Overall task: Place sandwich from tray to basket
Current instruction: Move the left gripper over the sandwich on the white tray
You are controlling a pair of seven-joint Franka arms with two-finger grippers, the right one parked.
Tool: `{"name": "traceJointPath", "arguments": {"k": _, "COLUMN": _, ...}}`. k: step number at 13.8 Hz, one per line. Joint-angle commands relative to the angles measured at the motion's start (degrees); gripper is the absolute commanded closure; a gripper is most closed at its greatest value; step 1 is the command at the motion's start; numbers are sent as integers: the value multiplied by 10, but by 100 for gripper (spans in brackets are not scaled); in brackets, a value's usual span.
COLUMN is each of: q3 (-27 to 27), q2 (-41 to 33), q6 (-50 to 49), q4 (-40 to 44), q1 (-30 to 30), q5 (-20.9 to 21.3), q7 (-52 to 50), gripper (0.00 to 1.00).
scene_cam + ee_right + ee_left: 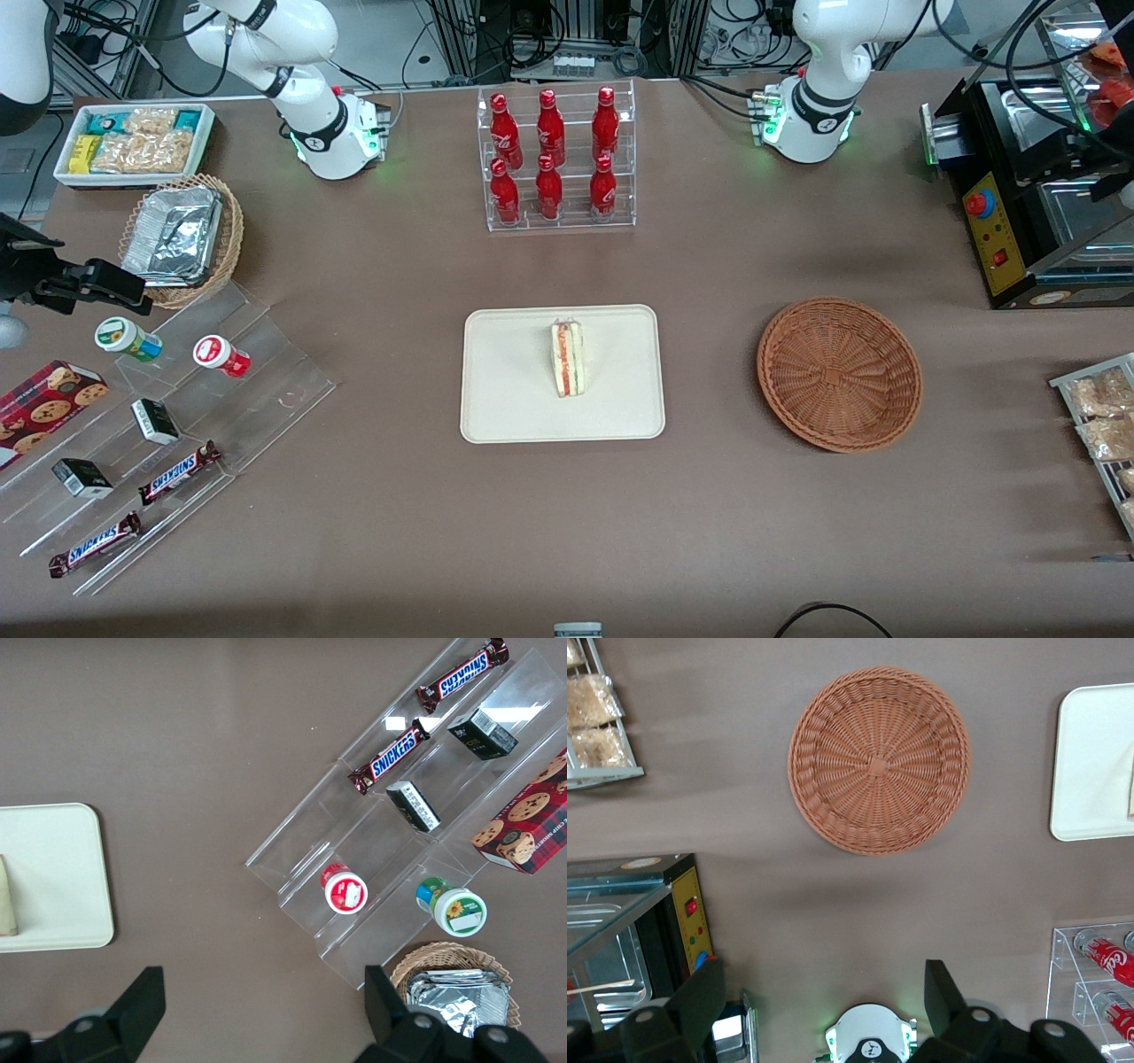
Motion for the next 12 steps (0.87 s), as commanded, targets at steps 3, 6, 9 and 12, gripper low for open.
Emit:
{"name": "traceJointPath", "arguments": {"k": 3, "q3": 1, "q2": 11, "q6": -9, "q4": 17, "q1": -3, "q5": 16, "q7": -31, "gripper": 1}}
{"name": "traceJointPath", "arguments": {"k": 6, "q3": -3, "q2": 31, "q6": -3, "q4": 18, "q1": -8, "q5": 15, "q7": -38, "gripper": 1}}
{"name": "traceJointPath", "arguments": {"k": 9, "q3": -55, "q2": 74, "q6": 21, "q4": 20, "q1": -13, "q5": 4, "q7": -144, "gripper": 1}}
{"name": "traceJointPath", "arguments": {"k": 12, "q3": -107, "q2": 109, "q6": 73, "q4": 17, "q1": -15, "q5": -39, "q7": -227, "gripper": 1}}
